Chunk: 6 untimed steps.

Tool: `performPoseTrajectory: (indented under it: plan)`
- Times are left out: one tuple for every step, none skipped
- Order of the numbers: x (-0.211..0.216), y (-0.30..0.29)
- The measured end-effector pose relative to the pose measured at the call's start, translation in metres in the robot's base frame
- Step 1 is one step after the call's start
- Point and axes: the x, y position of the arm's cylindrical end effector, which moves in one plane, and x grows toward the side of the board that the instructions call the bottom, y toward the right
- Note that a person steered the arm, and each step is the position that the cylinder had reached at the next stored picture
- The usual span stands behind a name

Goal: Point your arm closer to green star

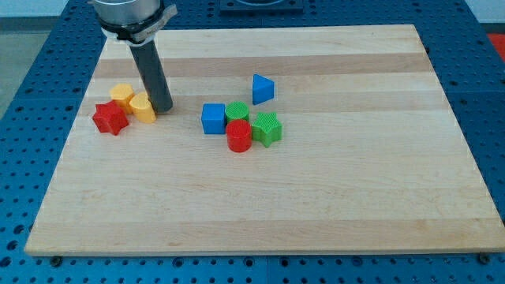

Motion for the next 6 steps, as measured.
performPoseTrajectory:
  plan:
    - [0.039,0.013]
    - [0.095,0.020]
    - [0.120,0.072]
    - [0.117,0.149]
    - [0.110,0.191]
    - [0.109,0.192]
